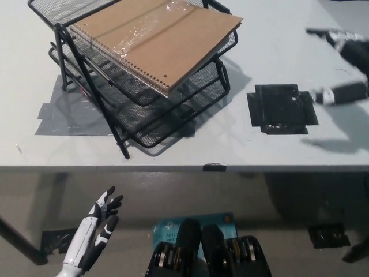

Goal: A person hands a notebook to the robot and the robot grabs it with its right hand and places it in the file tray kept in the centre of the desk infront of it.

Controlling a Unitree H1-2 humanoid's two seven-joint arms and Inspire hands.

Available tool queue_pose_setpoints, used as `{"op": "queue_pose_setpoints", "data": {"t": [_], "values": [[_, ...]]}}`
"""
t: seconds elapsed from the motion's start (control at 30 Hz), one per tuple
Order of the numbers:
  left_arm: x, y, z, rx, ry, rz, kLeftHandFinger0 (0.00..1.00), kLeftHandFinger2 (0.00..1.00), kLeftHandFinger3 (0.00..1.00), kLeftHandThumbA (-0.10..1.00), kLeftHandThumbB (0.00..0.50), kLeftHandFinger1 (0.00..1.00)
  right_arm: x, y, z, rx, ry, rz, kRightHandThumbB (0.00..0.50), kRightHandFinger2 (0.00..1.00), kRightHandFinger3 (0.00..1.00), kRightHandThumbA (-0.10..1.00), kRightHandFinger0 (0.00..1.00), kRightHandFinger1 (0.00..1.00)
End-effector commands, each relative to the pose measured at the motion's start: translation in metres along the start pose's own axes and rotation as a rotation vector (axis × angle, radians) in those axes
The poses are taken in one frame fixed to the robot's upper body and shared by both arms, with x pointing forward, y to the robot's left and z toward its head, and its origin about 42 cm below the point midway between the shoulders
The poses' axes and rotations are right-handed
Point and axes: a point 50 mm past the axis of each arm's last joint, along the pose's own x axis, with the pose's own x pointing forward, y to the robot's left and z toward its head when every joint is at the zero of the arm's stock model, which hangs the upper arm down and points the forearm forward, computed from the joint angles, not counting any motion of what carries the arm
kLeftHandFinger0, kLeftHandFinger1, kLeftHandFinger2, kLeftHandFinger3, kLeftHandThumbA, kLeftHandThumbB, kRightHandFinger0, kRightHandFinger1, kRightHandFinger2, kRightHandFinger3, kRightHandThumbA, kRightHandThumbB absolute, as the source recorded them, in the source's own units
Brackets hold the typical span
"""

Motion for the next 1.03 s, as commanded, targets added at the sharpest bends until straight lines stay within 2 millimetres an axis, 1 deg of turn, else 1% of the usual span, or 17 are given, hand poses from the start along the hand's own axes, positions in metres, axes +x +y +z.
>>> {"op": "queue_pose_setpoints", "data": {"t": [0.0,0.03,0.07,0.1,0.17,0.23,0.33,0.37,0.4,0.43,0.47,0.5,0.53,0.57,0.67,0.83,1.0], "values": [[0.010,0.005,0.013,-0.027,-0.085,0.015,0.94,0.97,1.00,0.93,0.360,0.95,-0.195,0.016,0.150,0.519,-0.733,-0.629,0.457,1.00,1.00,1.00,1.00,1.00],[0.007,0.003,0.011,-0.037,-0.080,0.019,0.94,0.99,1.00,0.92,0.361,0.96,-0.196,0.050,0.158,0.640,-0.686,-0.608,0.459,1.00,1.00,1.00,1.00,1.00],[0.005,0.003,0.011,-0.041,-0.079,0.020,0.94,0.99,1.00,0.92,0.361,0.96,-0.197,0.058,0.160,0.665,-0.666,-0.601,0.459,1.00,1.00,1.00,1.00,1.00],[0.003,0.002,0.010,-0.044,-0.077,0.022,0.95,1.00,1.00,0.92,0.363,0.98,-0.199,0.079,0.165,0.726,-0.589,-0.568,0.486,1.00,1.00,1.00,1.00,1.00],[-0.002,0.001,0.009,-0.037,-0.072,0.026,0.97,1.00,1.00,0.93,0.353,1.00,-0.201,0.115,0.172,0.869,-0.415,-0.466,0.487,1.00,1.00,1.00,1.00,1.00],[-0.004,0.001,0.008,-0.039,-0.071,0.033,1.00,1.00,1.00,0.93,0.357,1.00,-0.194,0.146,0.156,0.941,-0.336,-0.423,0.416,1.00,1.00,1.00,1.00,1.00],[-0.005,0.001,0.007,-0.053,-0.079,0.044,1.00,1.00,1.00,0.92,0.360,1.00,-0.184,0.175,0.133,0.949,-0.242,-0.409,0.408,1.00,1.00,1.00,1.00,1.00],[-0.006,0.000,0.006,-0.062,-0.073,0.047,1.00,1.00,1.00,0.92,0.369,1.00,-0.176,0.195,0.119,0.980,-0.183,-0.404,0.384,1.00,1.00,1.00,1.00,1.00],[-0.007,-0.001,0.006,-0.065,-0.071,0.048,1.00,1.00,1.00,0.92,0.367,1.00,-0.175,0.200,0.116,0.989,-0.169,-0.404,0.379,1.00,1.00,1.00,1.00,1.00],[-0.008,-0.001,0.005,-0.054,-0.077,0.047,1.00,1.00,1.00,0.94,0.349,1.00,-0.170,0.217,0.108,1.002,-0.123,-0.386,0.375,1.00,1.00,1.00,1.00,1.00],[-0.009,-0.001,0.005,-0.049,-0.080,0.047,1.00,1.00,1.00,0.95,0.351,1.00,-0.169,0.224,0.105,1.005,-0.104,-0.377,0.376,1.00,1.00,1.00,1.00,1.00],[-0.011,-0.002,0.004,-0.050,-0.081,0.045,1.00,1.00,1.00,0.95,0.352,1.00,-0.166,0.244,0.098,1.019,-0.053,-0.340,0.342,1.00,1.00,1.00,1.00,1.00],[-0.012,-0.003,0.003,-0.056,-0.078,0.046,1.00,1.00,1.00,0.95,0.352,1.00,-0.166,0.254,0.094,1.028,-0.028,-0.318,0.331,1.00,1.00,1.00,1.00,1.00],[-0.012,-0.003,0.003,-0.057,-0.076,0.046,1.00,1.00,1.00,0.95,0.350,1.00,-0.165,0.259,0.092,1.036,-0.018,-0.307,0.318,1.00,1.00,1.00,1.00,1.00],[-0.018,-0.006,0.001,-0.058,-0.062,0.055,1.00,1.00,1.00,0.96,0.363,1.00,-0.160,0.284,0.086,1.072,0.042,-0.248,0.351,1.00,1.00,1.00,1.00,1.00],[-0.018,-0.009,0.002,-0.077,-0.062,0.064,1.00,1.00,1.00,0.92,0.361,1.00,-0.154,0.295,0.081,1.121,0.089,-0.226,0.410,1.00,1.00,1.00,1.00,1.00],[-0.021,-0.010,0.002,-0.071,-0.059,0.062,1.00,1.00,1.00,0.93,0.364,1.00,-0.155,0.300,0.079,1.131,0.093,-0.221,0.422,1.00,1.00,1.00,1.00,1.00]]}}
